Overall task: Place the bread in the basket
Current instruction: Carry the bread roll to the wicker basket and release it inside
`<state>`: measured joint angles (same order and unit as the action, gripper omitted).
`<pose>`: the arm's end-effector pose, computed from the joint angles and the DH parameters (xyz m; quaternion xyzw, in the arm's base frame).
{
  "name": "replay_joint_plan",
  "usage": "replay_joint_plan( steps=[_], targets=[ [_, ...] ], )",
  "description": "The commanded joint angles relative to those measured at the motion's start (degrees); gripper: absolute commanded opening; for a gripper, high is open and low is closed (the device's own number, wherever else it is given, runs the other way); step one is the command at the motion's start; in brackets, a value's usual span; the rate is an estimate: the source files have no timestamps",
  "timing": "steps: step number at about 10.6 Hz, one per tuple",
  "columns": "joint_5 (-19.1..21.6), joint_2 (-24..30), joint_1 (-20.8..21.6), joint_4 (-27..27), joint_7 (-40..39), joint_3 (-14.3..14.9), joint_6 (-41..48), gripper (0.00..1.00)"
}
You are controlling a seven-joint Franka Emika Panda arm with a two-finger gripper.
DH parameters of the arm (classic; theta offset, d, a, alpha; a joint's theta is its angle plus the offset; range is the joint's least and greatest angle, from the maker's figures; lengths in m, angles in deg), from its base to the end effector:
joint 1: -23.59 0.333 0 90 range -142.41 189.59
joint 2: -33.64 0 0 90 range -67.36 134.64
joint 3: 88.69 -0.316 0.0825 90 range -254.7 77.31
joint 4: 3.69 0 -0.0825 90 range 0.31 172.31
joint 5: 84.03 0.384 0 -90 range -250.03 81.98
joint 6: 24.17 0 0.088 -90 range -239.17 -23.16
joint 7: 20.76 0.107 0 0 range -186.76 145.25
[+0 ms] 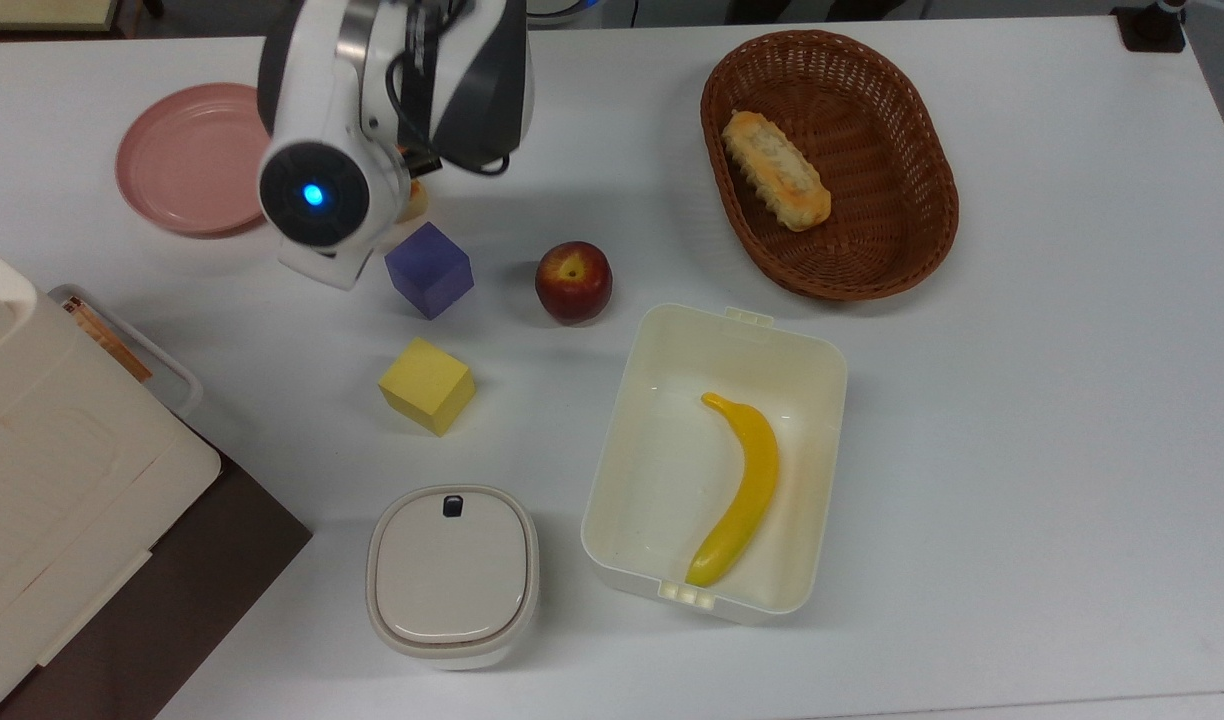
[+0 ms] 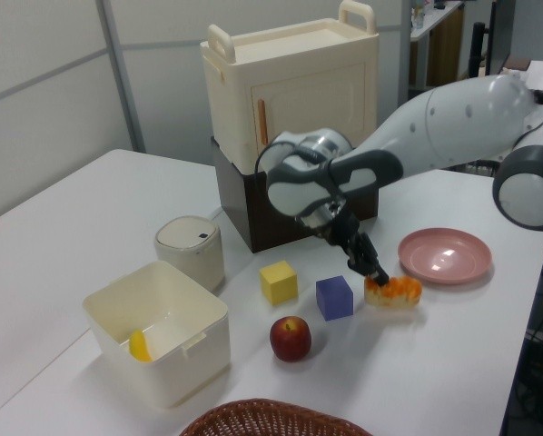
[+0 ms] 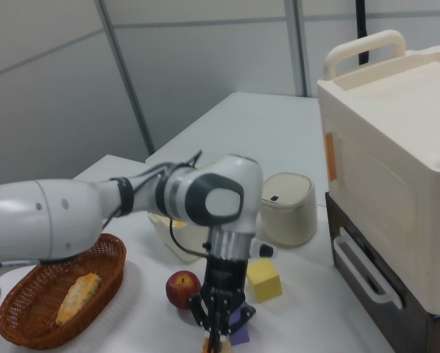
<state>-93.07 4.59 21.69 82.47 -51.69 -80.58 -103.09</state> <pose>0.6059 -0.1144 0.3472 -0.9277 -0.1787 0.3278 0.0013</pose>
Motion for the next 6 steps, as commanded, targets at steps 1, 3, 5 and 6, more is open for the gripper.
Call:
replay_joint_plan(
  steps=[1,3,5,6],
  targets=[
    [0.07,5.14,1.72,-2.04,-0.36,-0.11,5.17,0.00],
    [1.47,7.69,4.70,-3.54,0.26,-0.20,7.99,0.00],
    [8.91,10.58,7.43,-4.33,5.77,-0.20,8.35,0.00],
    [12.34,12.17,8.74,-4.42,8.67,-0.20,8.26,0.00]
  ],
)
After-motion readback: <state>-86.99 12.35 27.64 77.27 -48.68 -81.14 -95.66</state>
